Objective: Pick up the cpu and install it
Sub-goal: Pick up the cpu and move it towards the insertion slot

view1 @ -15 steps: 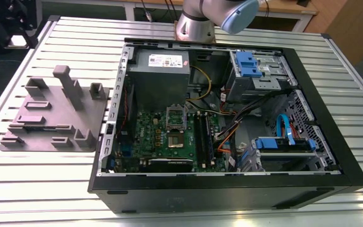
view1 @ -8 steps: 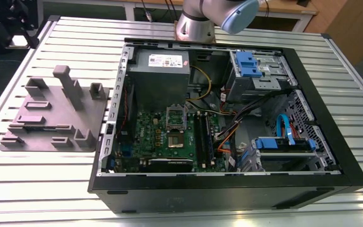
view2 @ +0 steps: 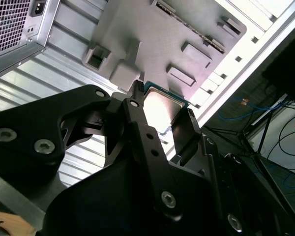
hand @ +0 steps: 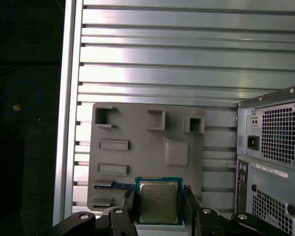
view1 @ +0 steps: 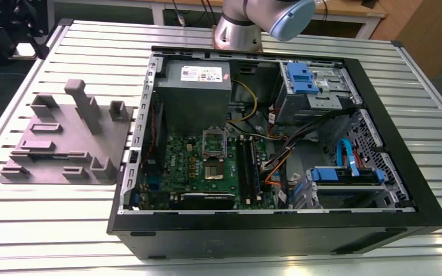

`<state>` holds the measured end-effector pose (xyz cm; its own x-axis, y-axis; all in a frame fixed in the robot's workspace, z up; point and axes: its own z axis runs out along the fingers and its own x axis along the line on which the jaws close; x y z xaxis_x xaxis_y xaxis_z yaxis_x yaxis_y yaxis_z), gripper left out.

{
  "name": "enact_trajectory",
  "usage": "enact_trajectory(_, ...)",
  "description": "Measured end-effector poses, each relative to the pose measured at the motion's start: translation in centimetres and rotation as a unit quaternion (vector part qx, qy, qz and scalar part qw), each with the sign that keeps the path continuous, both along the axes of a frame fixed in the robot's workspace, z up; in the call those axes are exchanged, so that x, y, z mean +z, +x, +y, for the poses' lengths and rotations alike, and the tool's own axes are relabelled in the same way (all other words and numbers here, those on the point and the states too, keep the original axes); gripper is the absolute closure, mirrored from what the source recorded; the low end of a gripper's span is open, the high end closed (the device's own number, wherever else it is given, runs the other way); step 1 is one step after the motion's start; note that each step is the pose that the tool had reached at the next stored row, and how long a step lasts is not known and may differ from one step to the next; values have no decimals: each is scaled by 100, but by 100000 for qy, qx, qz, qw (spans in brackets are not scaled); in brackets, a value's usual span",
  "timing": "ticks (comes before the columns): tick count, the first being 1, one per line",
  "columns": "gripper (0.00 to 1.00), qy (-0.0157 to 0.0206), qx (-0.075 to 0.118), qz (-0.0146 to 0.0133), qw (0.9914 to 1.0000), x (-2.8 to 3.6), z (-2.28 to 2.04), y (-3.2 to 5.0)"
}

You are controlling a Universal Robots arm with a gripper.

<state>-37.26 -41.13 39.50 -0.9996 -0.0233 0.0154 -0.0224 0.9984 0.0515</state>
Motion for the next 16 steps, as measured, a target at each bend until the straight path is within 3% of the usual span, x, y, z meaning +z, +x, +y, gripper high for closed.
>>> enact_trajectory(3,53,-1,-3,-1,100000,0,0,38)
enact_trajectory(16,53,-1,0,-1,100000,0,0,72)
